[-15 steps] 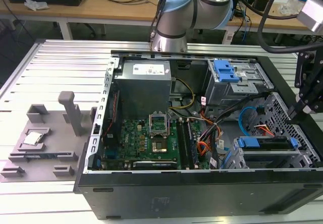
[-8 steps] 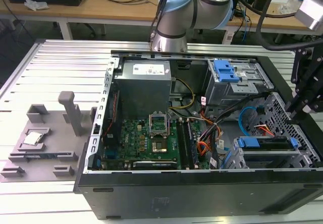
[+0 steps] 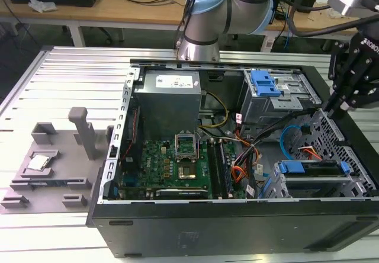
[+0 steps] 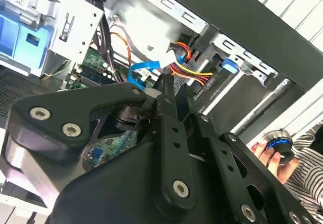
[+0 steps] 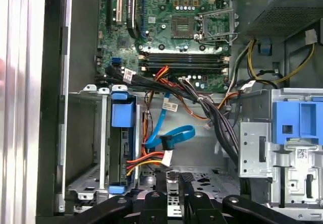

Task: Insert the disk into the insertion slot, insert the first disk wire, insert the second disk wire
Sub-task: 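Insert the second disk wire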

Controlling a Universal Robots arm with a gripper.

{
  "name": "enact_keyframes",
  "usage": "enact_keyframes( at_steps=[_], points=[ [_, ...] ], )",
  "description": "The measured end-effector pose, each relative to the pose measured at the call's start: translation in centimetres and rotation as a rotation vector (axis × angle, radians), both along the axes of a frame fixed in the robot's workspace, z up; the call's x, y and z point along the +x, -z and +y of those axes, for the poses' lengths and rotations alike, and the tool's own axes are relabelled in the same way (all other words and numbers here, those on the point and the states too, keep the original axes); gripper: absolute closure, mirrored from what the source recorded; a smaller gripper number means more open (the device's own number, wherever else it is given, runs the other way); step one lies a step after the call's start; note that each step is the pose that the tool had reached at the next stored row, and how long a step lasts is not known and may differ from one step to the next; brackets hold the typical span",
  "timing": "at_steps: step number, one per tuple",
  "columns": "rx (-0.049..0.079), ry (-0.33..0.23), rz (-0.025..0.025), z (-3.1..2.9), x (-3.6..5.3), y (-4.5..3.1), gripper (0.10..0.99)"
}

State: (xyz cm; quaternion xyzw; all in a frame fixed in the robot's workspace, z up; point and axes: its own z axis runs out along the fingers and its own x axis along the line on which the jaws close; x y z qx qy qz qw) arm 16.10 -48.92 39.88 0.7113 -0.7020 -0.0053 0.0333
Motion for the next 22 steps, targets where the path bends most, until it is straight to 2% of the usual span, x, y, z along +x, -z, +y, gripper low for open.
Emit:
enact_keyframes(
  at_steps=[2, 5, 9, 11, 15, 16, 17, 20, 21, 22],
  points=[
    [0.000, -0.009, -0.0001, 0.11, -0.33, 0.21, 0.847],
    [0.000, -0.022, 0.0000, 0.06, -1.31, 0.64, 0.847],
    [0.000, -0.037, 0.0000, -0.22, -1.49, 0.95, 0.847],
    [0.000, -0.064, 0.0012, -0.57, -1.64, 1.55, 0.847],
    [0.000, -0.073, 0.0011, -0.57, -2.74, 2.12, 0.847],
    [0.000, -0.078, 0.0012, -0.58, -3.30, 2.45, 0.847],
    [0.000, -0.085, 0.0011, -0.57, -3.48, 2.67, 0.847],
    [-0.002, -0.113, 0.0012, -0.57, -3.57, 3.14, 0.847],
    [-0.009, -0.124, 0.0017, -0.57, -3.59, 3.21, 0.847],
    [-0.011, -0.125, 0.0018, -0.58, -3.59, 3.21, 0.847]
  ],
)
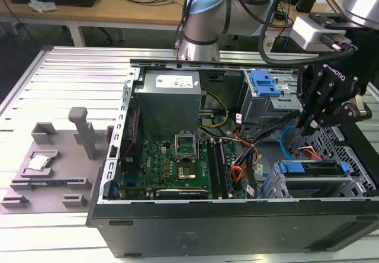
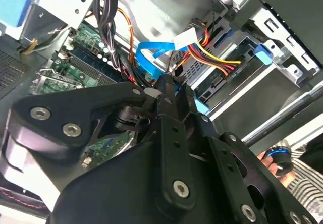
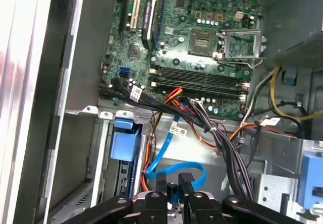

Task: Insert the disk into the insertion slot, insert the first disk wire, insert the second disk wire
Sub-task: 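Insert the second disk wire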

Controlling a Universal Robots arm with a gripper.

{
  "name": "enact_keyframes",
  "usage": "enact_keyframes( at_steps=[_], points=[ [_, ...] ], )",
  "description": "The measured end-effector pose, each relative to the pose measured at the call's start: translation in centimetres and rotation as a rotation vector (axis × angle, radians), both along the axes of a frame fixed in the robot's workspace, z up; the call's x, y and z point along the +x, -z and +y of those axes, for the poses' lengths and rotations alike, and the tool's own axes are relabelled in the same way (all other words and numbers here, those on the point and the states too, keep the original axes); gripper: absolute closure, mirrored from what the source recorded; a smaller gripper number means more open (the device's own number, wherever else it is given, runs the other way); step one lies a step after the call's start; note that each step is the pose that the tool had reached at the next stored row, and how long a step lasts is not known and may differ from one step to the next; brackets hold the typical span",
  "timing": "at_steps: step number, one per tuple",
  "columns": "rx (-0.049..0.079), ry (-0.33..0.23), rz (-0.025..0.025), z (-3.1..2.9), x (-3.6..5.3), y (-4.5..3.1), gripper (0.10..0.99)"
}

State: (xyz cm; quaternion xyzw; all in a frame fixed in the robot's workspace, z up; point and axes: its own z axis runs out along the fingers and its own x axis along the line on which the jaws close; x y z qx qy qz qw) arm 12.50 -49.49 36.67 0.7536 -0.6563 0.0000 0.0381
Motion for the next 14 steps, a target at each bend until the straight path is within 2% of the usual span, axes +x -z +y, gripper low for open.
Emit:
enact_keyframes(
  at_steps=[3, 4, 8, 10, 14],
  points=[
    [-0.006, 0.000, -0.0001, 0.00, 0.00, 0.00, 0.859],
    [-0.009, 0.000, 0.0000, 0.01, 0.00, 0.00, 0.925],
    [-0.017, 0.000, -0.0001, -0.06, 0.00, -0.01, 0.925],
    [-0.019, 0.000, -0.0001, -0.46, 0.00, 0.00, 0.925],
    [-0.024, 0.000, 0.0000, -1.86, 0.00, 0.00, 0.925]
  ],
)
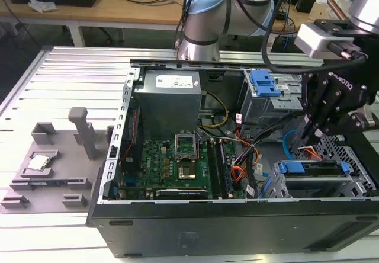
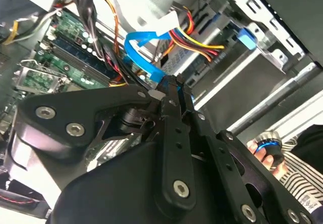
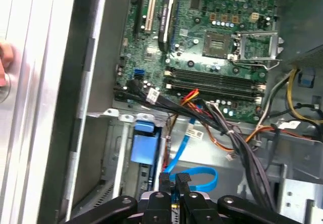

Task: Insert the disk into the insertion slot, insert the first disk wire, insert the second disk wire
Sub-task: 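Insert the second disk wire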

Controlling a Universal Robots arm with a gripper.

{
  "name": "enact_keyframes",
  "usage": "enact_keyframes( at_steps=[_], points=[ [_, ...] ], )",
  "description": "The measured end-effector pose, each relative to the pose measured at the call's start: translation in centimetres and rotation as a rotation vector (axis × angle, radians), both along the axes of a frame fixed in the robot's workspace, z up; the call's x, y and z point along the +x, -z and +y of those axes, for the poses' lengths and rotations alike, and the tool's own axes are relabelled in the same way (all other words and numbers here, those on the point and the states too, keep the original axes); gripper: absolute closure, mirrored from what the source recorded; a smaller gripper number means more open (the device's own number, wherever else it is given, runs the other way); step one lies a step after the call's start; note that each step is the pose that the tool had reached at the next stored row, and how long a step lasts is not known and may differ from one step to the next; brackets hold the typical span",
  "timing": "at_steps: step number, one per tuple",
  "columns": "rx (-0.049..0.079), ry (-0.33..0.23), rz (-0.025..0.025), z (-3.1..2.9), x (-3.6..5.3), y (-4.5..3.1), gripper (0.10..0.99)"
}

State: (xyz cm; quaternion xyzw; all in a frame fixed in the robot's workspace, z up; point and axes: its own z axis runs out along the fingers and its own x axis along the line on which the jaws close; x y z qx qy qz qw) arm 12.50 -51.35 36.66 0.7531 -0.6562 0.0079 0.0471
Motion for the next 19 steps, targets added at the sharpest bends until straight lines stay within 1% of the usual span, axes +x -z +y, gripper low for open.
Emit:
enact_keyframes(
  at_steps=[2, 6, 7, 9, 11, 12, 15, 19],
  points=[
    [0.000, 0.000, 0.0000, -0.34, 0.00, 0.01, 0.925],
    [0.000, 0.000, 0.0000, -0.36, 0.00, 0.00, 0.925],
    [0.002, 0.000, -0.0001, -0.38, 0.00, 0.01, 0.925],
    [0.011, 0.001, 0.0000, -0.49, 0.00, 0.15, 0.925],
    [0.017, 0.002, 0.0000, -0.75, 0.00, 0.35, 0.925],
    [0.020, 0.004, 0.0001, -1.01, 0.00, 0.53, 0.925],
    [0.021, 0.012, 0.0000, -1.67, 0.00, 0.95, 0.925],
    [0.021, 0.023, -0.0002, -2.15, 0.08, 1.57, 0.925]
  ],
)
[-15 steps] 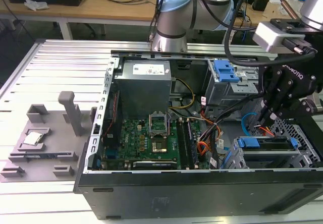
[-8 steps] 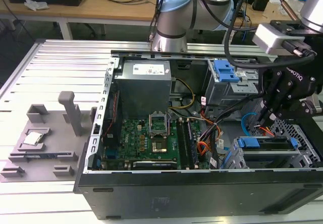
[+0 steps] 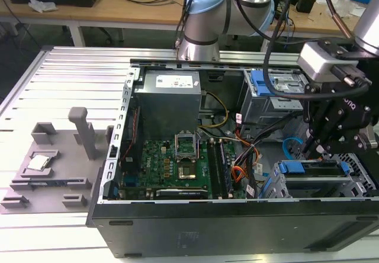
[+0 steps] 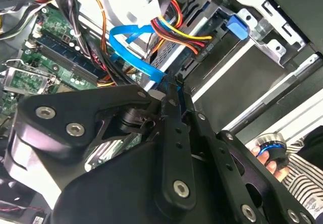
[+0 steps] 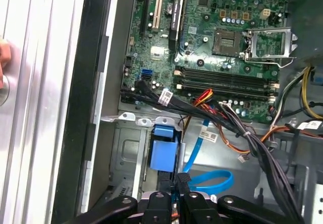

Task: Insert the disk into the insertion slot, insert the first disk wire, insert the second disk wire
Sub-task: 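Insert the second disk wire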

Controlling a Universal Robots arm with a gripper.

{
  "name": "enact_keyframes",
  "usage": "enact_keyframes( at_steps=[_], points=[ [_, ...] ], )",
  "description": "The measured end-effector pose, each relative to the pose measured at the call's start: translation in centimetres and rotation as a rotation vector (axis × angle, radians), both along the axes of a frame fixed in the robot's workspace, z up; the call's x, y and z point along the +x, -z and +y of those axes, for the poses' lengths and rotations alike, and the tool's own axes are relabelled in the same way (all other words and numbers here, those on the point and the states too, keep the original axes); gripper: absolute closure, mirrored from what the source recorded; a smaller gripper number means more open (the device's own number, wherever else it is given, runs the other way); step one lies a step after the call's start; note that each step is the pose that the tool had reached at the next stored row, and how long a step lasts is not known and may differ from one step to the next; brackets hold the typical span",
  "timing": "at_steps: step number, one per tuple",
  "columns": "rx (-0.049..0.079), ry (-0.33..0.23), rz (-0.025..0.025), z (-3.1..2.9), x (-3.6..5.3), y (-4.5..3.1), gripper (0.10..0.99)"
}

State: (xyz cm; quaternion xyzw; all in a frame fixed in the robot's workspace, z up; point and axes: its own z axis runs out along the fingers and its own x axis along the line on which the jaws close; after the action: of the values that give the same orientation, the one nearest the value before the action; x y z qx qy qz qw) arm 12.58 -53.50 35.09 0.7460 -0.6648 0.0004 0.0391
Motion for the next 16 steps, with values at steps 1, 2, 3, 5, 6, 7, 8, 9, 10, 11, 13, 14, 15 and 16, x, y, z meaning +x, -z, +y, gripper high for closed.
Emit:
enact_keyframes(
  at_steps=[1, 2, 3, 5, 6, 7, 8, 9, 10, 11, 13, 14, 15, 16],
  points=[
    [0.000, 0.001, 0.0001, -0.10, 0.21, 0.19, 0.925],
    [0.000, 0.002, 0.0003, -0.14, 0.40, 0.30, 0.925],
    [0.000, 0.002, 0.0005, -0.16, 0.60, 0.38, 0.925],
    [0.001, 0.003, 0.0012, -0.18, 0.98, 0.47, 0.925],
    [0.001, 0.004, 0.0014, -0.17, 1.17, 0.54, 0.925],
    [0.002, 0.007, 0.0014, -0.18, 1.24, 0.58, 0.925],
    [0.002, 0.010, 0.0015, -0.18, 1.29, 0.61, 0.925],
    [0.002, 0.013, 0.0017, -0.18, 1.37, 0.65, 0.925],
    [0.002, 0.017, 0.0018, -0.18, 1.45, 0.70, 0.925],
    [0.002, 0.019, 0.0020, -0.18, 1.50, 0.72, 0.925],
    [0.002, 0.027, 0.0021, -0.18, 1.57, 0.79, 0.925],
    [0.002, 0.032, 0.0021, -0.18, 1.58, 0.83, 0.925],
    [0.003, 0.036, 0.0021, -0.19, 1.59, 0.88, 0.925],
    [0.004, 0.045, 0.0021, -0.21, 1.59, 0.95, 0.925]
  ],
)
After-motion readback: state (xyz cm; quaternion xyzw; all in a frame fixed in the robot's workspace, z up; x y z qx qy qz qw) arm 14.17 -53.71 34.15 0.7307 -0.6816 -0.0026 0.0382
